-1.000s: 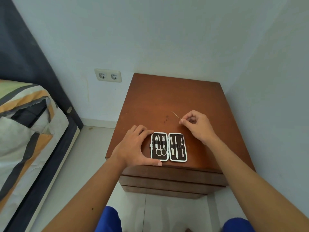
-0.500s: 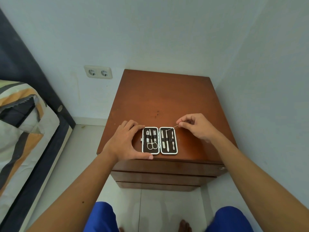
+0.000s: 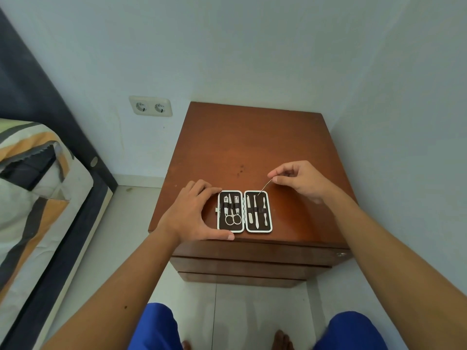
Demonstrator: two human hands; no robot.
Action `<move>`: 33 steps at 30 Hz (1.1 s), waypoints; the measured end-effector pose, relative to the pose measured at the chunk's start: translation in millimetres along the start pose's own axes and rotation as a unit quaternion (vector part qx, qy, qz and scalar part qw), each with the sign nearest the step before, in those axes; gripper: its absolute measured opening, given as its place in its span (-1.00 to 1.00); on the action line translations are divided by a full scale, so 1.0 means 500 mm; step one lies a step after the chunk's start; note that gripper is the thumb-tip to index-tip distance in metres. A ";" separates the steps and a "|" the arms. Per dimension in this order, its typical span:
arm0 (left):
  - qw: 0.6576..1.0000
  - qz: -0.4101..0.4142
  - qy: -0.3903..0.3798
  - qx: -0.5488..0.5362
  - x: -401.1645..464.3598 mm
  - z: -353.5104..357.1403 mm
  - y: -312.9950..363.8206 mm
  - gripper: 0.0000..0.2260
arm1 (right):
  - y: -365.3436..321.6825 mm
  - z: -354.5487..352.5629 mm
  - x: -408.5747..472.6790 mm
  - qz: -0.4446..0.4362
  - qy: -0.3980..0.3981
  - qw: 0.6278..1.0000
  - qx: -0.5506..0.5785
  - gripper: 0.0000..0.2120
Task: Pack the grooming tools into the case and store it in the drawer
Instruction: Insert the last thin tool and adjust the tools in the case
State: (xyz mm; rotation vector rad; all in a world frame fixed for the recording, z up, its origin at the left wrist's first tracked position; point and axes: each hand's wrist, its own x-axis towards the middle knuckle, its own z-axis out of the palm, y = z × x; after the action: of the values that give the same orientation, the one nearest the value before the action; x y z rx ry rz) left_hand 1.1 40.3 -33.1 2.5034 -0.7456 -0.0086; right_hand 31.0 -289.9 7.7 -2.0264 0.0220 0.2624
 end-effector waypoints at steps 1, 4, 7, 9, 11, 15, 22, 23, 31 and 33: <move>1.000 0.000 0.000 0.000 0.000 0.000 0.000 0.08 | 0.002 0.000 0.001 0.001 0.004 1.000 0.011 -0.86; 1.000 0.000 0.001 -0.003 0.000 0.000 0.000 0.08 | 0.004 0.002 0.003 0.010 0.004 0.999 0.039 -0.85; 1.000 -0.001 0.002 -0.003 0.000 0.001 0.000 0.07 | 0.008 0.010 0.008 0.021 0.003 0.997 0.078 -0.84; 1.000 0.001 0.002 -0.002 0.000 0.001 -0.001 0.07 | 0.008 0.017 0.012 0.027 0.007 0.995 0.096 -0.85; 1.000 0.002 0.002 -0.002 0.000 0.000 -0.001 0.07 | 0.006 0.024 0.014 0.032 0.017 0.995 0.090 -0.87; 1.000 0.001 0.002 -0.002 0.000 0.000 0.000 0.07 | 0.000 0.034 0.016 0.036 0.030 0.998 0.047 -0.91; 1.000 0.000 0.001 -0.002 0.001 0.001 0.000 0.07 | -0.007 0.053 0.018 0.027 0.051 0.998 -0.005 -0.92; 1.000 0.000 0.003 -0.002 0.001 0.001 0.000 0.07 | -0.010 0.054 0.018 0.028 0.052 0.998 0.000 -0.90; 1.000 -0.001 -0.001 0.000 0.000 -0.001 0.001 0.08 | -0.027 0.062 -0.030 -0.007 0.034 0.999 0.036 -0.89; 1.000 -0.001 -0.002 0.000 0.000 -0.002 0.001 0.07 | -0.019 0.069 -0.047 -0.021 0.031 0.999 0.036 -0.91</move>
State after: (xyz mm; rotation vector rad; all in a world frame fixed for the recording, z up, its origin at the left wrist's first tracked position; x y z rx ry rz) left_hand 0.8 40.2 -32.0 2.5058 -0.7432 -0.0132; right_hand 3.3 -257.5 5.8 -1.9604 0.0278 0.1688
